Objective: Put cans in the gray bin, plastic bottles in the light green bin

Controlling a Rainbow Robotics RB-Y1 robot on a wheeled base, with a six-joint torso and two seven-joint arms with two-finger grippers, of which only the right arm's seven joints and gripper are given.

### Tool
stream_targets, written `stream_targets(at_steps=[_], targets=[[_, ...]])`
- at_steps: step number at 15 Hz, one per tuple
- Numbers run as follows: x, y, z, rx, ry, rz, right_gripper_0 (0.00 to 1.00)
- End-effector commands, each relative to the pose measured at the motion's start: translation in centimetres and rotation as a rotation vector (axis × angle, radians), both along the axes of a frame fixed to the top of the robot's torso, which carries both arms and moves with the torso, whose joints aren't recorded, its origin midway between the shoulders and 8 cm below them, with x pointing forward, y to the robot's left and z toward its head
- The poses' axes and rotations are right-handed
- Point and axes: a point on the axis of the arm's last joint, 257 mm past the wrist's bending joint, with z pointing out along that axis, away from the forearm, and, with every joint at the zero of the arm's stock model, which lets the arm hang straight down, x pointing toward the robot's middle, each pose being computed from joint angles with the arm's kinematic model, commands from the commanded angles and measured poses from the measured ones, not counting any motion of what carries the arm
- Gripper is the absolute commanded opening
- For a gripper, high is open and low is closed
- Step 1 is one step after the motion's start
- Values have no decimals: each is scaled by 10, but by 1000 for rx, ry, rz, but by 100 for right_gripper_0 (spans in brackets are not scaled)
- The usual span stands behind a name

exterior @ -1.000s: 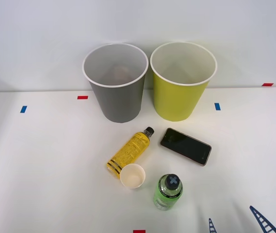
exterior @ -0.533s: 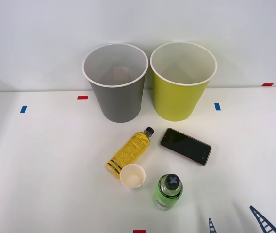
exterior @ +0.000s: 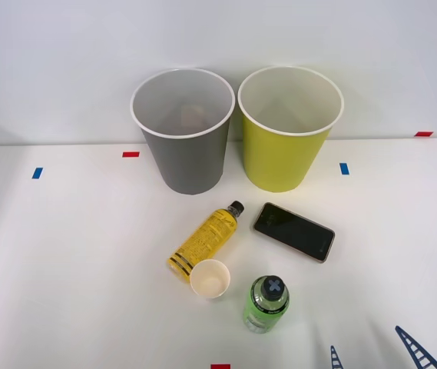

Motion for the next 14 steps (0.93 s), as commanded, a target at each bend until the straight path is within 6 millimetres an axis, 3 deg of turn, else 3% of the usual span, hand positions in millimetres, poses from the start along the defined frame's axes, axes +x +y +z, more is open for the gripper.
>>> stream_targets(at_steps=[1,14], targets=[[0,0,0,0,0,0,100],[0,0,0,0,0,0,100]])
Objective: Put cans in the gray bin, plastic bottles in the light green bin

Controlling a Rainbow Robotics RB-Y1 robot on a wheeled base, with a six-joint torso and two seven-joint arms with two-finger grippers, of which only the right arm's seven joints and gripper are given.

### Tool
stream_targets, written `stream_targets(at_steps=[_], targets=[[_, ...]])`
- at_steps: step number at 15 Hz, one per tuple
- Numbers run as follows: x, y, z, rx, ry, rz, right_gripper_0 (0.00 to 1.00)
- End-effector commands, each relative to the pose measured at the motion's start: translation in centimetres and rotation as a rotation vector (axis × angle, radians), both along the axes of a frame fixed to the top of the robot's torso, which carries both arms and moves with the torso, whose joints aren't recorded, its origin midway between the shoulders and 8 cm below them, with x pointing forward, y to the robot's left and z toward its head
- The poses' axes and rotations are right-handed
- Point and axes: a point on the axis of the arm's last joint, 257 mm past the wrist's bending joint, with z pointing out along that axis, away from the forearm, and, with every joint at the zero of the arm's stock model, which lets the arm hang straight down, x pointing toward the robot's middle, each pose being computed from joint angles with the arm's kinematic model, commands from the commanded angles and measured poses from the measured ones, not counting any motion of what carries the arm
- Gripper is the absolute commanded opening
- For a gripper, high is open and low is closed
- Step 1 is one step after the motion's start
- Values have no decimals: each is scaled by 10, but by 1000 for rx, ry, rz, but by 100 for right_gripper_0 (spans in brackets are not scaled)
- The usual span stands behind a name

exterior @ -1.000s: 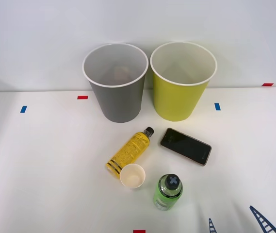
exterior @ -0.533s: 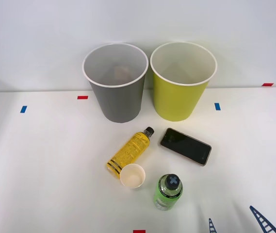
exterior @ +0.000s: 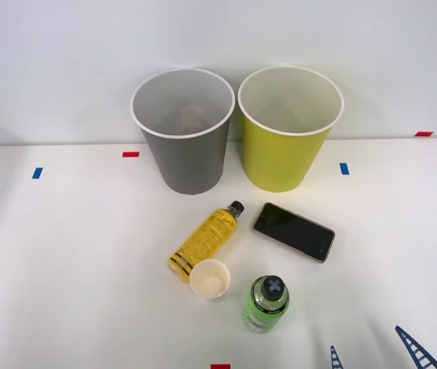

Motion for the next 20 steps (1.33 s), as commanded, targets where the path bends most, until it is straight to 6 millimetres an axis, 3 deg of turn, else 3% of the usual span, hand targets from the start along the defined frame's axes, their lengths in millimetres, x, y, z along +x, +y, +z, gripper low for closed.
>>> stream_targets(at_steps=[1,6,12,20], targets=[[1,-1,-13,-4,24,-9,100],[-2,17,9,51,-46,70,100],[2,39,22,173,-52,214,100],[-5,73,44,283,-96,376,100]])
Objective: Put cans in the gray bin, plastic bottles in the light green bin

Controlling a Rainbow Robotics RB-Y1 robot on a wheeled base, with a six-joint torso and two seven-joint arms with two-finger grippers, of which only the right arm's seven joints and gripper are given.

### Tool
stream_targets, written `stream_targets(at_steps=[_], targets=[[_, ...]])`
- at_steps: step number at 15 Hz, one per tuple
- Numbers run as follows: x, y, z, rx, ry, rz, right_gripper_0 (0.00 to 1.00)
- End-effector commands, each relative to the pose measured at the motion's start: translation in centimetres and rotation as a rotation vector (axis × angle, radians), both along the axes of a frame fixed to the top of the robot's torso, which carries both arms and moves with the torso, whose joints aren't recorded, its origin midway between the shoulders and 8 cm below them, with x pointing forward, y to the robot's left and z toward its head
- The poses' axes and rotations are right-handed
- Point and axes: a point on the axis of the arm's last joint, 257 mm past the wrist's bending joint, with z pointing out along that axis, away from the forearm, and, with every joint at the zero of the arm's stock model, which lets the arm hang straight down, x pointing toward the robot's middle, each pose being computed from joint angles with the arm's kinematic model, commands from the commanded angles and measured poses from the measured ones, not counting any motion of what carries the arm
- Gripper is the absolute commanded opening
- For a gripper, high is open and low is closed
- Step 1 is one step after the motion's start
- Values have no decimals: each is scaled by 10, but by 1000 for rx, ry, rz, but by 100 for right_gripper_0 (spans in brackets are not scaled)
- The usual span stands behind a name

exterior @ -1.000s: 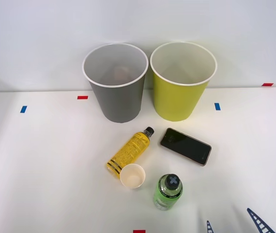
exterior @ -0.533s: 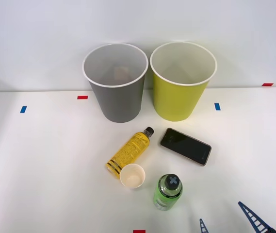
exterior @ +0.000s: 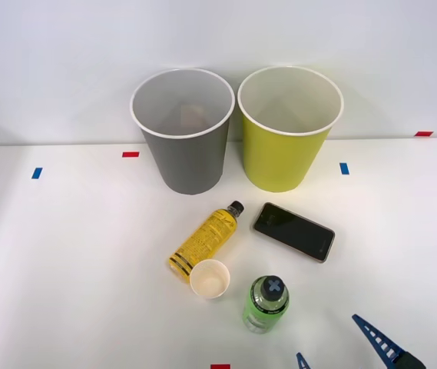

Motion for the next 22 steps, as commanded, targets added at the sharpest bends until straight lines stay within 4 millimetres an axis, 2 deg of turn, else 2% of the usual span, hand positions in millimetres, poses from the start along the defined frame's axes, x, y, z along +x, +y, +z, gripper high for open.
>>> stream_targets(at_steps=[1,5,8,15,17,22], targets=[[6,13,9,17,-30,50,100],[23,32,6,48,-30,94,100],[46,44,-3,41,-56,118,100],[80,77,15,68,-85,182,100],[85,81,12,58,-73,188,100],[85,92,7,47,-56,199,100]])
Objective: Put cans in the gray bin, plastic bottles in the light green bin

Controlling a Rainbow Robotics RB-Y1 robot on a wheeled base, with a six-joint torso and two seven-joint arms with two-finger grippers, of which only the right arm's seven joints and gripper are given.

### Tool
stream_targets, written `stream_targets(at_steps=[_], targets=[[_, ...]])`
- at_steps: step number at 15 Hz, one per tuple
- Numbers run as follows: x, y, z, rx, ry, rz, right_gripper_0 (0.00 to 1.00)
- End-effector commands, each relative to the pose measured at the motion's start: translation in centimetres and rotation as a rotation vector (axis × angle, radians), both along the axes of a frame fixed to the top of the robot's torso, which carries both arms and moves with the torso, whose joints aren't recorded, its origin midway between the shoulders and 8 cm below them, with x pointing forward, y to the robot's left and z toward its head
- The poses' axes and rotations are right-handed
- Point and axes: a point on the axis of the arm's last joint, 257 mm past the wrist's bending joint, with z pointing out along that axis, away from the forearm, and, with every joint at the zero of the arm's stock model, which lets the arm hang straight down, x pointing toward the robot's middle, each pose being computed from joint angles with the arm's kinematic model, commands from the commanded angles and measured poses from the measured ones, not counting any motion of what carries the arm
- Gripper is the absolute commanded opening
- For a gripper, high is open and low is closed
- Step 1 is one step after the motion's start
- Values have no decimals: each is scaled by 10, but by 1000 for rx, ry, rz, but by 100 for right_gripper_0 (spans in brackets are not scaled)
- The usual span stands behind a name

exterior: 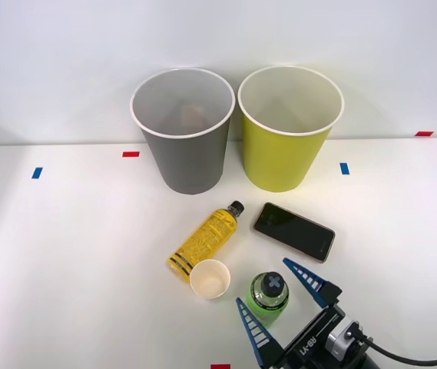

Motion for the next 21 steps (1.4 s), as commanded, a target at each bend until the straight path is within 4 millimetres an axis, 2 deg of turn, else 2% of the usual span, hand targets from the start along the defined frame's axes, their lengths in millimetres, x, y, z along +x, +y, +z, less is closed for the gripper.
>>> stream_targets(at_steps=[1,2,3,4,5,10,12,17,21], targets=[[0,8,0,0,3,4,100],[0,10,-1,0,3,3,69],[0,13,1,6,1,5,33],[2,13,2,13,2,-1,3],[3,14,1,22,11,-7,0],[6,16,5,42,10,-19,0],[16,16,11,-7,-9,-9,0],[44,16,64,-136,38,-1,0],[66,9,111,-140,31,-17,0]])
